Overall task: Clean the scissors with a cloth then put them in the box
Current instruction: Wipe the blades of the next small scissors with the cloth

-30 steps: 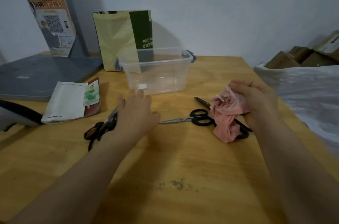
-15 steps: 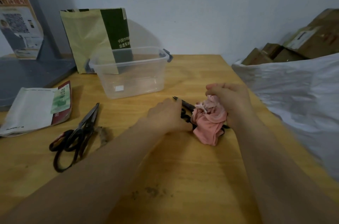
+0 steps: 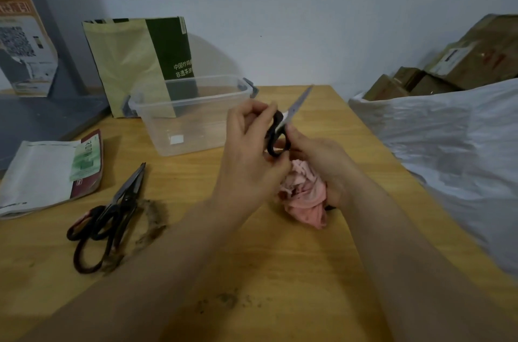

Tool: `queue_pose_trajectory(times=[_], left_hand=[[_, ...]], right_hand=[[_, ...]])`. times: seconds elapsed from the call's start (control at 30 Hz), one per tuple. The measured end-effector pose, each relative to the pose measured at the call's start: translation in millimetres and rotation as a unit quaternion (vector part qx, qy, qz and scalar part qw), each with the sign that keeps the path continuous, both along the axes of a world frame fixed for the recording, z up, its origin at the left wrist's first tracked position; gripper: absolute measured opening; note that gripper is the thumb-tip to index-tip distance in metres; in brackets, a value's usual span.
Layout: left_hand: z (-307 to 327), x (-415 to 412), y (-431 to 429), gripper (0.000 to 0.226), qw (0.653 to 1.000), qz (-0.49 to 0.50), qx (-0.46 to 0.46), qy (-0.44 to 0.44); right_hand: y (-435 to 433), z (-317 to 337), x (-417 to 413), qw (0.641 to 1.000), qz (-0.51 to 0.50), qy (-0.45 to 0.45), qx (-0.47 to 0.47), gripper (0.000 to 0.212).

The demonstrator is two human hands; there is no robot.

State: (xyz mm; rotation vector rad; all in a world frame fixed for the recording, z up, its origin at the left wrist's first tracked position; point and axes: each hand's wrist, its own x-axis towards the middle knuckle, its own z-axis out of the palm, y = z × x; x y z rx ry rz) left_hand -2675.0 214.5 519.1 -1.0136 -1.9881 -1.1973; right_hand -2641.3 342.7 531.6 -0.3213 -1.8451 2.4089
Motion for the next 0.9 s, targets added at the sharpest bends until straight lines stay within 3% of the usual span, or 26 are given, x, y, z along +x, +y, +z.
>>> queue_pose_trajectory(times=[0.1,0.2,0.27,0.37,0.5,0.67,0.8,0.83,0.9], left_hand=[[-11.5,13.0,1.0,0.063,0.985,-0.041,0.097,-0.136],[-6.2,16.5,-4.2,0.05,0.91,-0.085,0.228,-0.336],[0.2,12.4,-11.7,0.035,0.863,-0.091,0.27,-0.417],[0.9,4.9,-23.4,0.022,0.827,-0.114,0.277,-0.475],[-1.6,-7.9,-40.6,0.02,0.776,-0.085,0.339,-0.525],[1.9,-11.5,-51.9,0.031,0.725,-0.159,0.251,-0.621],[-0.1,-11.6,-48.2,0.03,0.778,-0.117,0.136,-0.601],[-0.6,-12.7,-49.0,0.032,0.774,-0.121,0.145,-0.605],[-1.0,-14.6,-52.4,0.034,0.728,-0.155,0.21,-0.635]], right_hand=[[-3.3,-5.2,-1.9,0.997,0.01,0.069,-0.015,0.023],[-1.8,-9.5,-4.7,0.992,-0.009,0.087,0.09,0.012],[-2.9,-10.1,-4.9,0.985,0.004,0.089,0.145,0.007],[-3.7,-8.5,-5.5,0.977,0.038,0.081,0.195,0.006],[3.1,-5.5,-4.6,0.981,0.019,0.032,0.192,0.009],[2.9,-7.1,-4.5,0.978,0.039,0.011,0.204,0.007],[2.4,-5.5,-3.3,0.974,0.081,0.007,0.21,0.008],[3.2,-5.4,-2.8,0.974,0.086,0.004,0.21,0.007],[4.4,-4.9,-1.4,0.976,0.083,0.005,0.202,0.009]])
